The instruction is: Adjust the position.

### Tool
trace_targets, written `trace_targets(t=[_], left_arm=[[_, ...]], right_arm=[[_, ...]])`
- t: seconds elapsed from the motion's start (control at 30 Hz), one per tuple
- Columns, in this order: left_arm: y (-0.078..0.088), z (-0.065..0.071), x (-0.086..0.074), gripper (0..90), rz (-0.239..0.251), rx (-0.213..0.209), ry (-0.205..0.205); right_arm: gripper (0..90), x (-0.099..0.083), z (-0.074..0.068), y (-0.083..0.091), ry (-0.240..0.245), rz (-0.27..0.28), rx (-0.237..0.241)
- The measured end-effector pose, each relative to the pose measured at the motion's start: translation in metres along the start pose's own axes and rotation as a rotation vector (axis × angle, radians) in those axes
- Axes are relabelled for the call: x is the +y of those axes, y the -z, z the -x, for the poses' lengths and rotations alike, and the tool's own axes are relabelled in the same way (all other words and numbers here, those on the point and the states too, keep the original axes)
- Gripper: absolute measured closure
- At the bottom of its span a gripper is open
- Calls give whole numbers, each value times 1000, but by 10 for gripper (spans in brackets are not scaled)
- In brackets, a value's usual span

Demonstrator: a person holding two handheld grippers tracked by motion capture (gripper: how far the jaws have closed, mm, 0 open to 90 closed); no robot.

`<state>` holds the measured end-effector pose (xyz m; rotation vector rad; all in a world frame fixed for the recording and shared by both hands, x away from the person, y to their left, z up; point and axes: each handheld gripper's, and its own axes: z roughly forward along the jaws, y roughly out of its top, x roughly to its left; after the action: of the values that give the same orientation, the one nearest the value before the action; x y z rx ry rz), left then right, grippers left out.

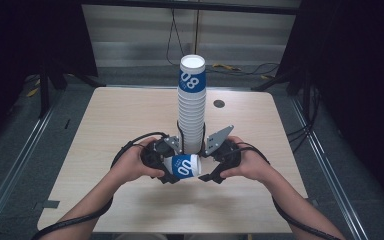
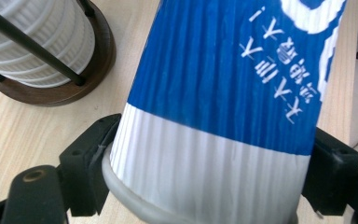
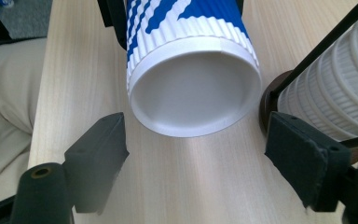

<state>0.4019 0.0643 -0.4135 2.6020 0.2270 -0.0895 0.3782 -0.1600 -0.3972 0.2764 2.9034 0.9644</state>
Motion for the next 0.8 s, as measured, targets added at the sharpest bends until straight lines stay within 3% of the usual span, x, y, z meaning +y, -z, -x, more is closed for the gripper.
trace_targets(t=[0.23, 0.8], left_arm=[[-2, 1, 2, 179, -19, -12, 7], [-10, 4, 6, 177, -62, -56, 46]], right_arm=[[197, 5, -1, -2, 31, -49, 3], [186, 10, -3, -11, 63, -88, 15]])
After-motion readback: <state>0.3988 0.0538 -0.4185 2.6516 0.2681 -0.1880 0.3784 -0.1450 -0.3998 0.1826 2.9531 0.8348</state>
